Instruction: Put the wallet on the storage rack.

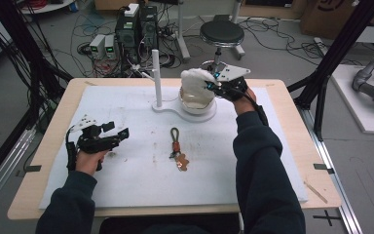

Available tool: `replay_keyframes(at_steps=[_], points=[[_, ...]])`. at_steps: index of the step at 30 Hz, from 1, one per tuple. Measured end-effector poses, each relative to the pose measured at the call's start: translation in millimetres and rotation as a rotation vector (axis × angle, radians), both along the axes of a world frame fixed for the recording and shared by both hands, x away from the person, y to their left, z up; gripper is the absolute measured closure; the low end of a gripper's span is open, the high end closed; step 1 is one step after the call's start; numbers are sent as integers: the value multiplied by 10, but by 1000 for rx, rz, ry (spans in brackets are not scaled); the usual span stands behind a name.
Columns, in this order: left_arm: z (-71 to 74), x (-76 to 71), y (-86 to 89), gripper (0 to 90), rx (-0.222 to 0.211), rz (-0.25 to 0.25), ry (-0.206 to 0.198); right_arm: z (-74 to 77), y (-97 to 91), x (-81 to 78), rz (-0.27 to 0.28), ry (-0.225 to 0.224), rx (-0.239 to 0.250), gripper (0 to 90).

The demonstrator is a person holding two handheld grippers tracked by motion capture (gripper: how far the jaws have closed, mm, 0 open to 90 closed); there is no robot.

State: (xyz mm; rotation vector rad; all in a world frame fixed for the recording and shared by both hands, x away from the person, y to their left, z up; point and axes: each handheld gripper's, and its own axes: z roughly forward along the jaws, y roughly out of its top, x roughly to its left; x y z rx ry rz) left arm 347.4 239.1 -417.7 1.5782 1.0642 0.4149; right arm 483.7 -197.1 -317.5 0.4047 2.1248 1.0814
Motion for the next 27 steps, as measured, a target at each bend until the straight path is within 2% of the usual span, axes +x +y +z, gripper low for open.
replay_keyframes(at_steps=[2,4,6,9,10,12,13,14,15,18,20,22,23,25,27], points=[[-1,1,1,221,-1,-1,1,-19,12,11,6,6,-7,753],[-1,0,0,222,-2,-2,2,-90,52,47,29,16,-56,753],[-1,0,-2,224,-3,-2,2,-144,76,69,48,21,-84,753],[-1,-3,-2,234,1,-7,0,-241,86,115,75,60,-107,752],[0,-3,-2,235,3,-6,0,-280,85,139,67,72,-122,748],[1,-5,-2,235,4,-6,2,-351,71,169,29,130,-147,724],[1,-5,0,235,3,-5,1,-362,65,176,22,134,-154,699],[2,-5,1,235,3,-5,1,-360,58,183,5,139,-147,628],[1,-5,1,235,2,-6,2,-353,59,177,-17,162,-119,569],[0,-4,-3,235,2,-8,3,-295,52,142,-17,169,-65,537],[2,-6,-6,236,1,-7,3,-238,41,117,16,185,14,553],[2,-7,-4,236,2,-10,3,-209,43,95,49,178,55,660],[3,-8,-4,238,3,-10,3,-205,49,80,59,186,63,705],[4,-10,-8,242,-1,-11,2,-221,61,90,56,188,36,759],[4,-10,-8,243,1,-12,3,-259,64,107,34,206,6,758]])
